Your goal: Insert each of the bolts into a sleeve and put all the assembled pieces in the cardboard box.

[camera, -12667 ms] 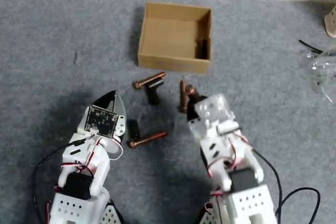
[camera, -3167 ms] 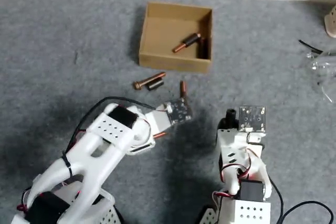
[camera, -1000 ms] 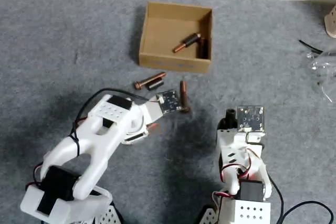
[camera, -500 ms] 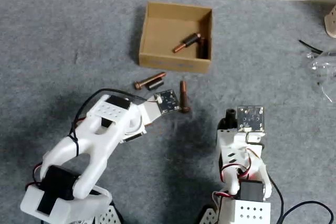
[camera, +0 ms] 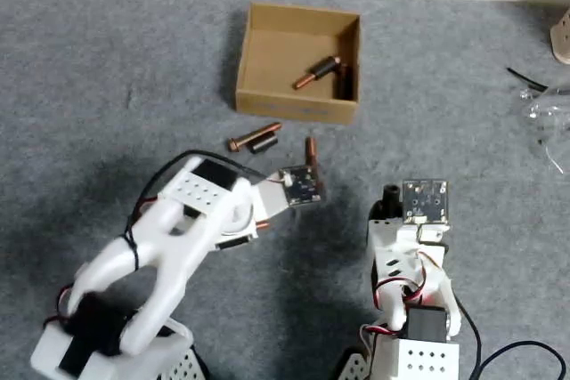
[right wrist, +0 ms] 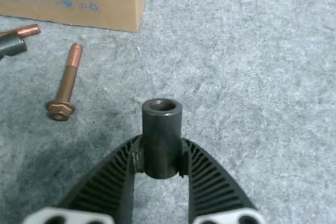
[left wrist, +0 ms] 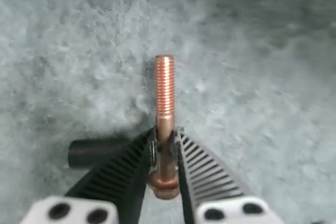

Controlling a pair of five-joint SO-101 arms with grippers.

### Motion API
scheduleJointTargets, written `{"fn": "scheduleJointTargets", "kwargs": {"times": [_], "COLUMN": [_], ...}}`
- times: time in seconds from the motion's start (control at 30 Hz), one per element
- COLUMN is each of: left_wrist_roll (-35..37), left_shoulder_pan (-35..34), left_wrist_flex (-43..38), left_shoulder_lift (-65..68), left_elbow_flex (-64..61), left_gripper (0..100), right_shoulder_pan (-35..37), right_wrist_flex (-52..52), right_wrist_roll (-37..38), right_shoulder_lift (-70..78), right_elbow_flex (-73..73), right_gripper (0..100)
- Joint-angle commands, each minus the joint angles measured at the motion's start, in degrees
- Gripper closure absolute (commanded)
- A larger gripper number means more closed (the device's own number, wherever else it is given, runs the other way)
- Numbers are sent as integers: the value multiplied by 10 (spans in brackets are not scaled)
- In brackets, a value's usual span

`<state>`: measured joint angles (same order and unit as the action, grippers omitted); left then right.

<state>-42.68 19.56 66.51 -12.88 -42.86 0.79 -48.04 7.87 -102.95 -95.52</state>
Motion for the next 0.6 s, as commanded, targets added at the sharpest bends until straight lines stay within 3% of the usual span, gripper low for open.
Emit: {"fn": "scheduleJointTargets", "kwargs": {"times": [0.0, 0.2, 0.57], "left_wrist_roll": [1, 3, 172], "left_shoulder_pan": [22, 16, -38], "left_wrist_flex": [97, 168, 173], "left_shoulder_lift": [-87, -167, -225], "left_elbow_flex": [71, 88, 40], "left_gripper": [993, 993, 993], "right_shoulder_pan": [-6, -6, -7], "right_wrist_flex": [23, 23, 23], "right_wrist_roll": [11, 11, 11], "right_shoulder_lift": [-3, -3, -3], "right_elbow_flex": [-9, -9, -9], "right_gripper": [995, 995, 995]}}
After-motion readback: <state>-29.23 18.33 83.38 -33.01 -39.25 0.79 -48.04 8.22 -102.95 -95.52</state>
